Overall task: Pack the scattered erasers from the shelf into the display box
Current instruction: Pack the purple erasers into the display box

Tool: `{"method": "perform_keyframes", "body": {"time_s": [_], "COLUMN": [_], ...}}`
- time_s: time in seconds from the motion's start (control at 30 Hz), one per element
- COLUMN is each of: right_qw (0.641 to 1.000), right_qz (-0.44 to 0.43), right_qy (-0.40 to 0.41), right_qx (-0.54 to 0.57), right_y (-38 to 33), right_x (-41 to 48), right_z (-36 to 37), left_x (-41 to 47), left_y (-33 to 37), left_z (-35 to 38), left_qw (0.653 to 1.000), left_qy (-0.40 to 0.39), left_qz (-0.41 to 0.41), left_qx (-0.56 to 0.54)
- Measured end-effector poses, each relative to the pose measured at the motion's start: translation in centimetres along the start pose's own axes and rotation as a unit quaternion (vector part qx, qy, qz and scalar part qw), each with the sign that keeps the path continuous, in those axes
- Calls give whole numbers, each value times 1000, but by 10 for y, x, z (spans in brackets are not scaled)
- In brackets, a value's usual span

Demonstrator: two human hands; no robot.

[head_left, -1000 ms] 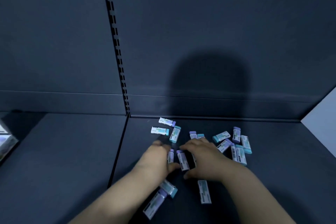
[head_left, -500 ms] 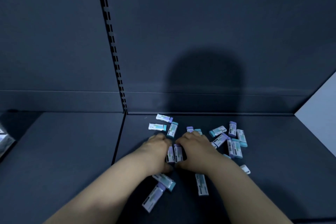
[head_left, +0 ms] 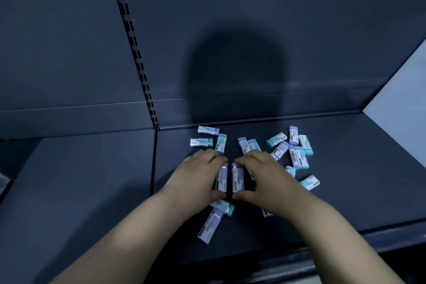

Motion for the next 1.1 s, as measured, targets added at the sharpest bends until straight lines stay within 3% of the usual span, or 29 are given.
{"method": "perform_keyframes", "body": {"time_s": [0.3,0.67,0.87,1.1], "right_qw": [998,994,994,995], "right_qz": [-53,-97,-89,-86], "right_qy": [-14,-44,-42,2], "right_qx": [7,24,37,52], "right_y": [-16,-40,-84,-185], "right_x": [-10,-3,11,47], "right_z": [-9,-10,7,51], "left_x": [-25,-49,-76,-131], "left_y": [18,13,-23,-115], "left_z": [-23,-34,-53,-91], "left_qw": [995,990,990,991], "left_qy": [73,82,92,85], "left_qz": [-41,-99,-105,-96], "left_qx": [48,49,27,33]}}
Point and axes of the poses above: each hand's wrist, its own x-axis towards the middle knuckle, its own z-axis out of the palm, y = z × x, the point moved 6 cm from there along x, towards the middle knuckle, and after that the axes turned 7 degrees about y, right-handed, at the moved point
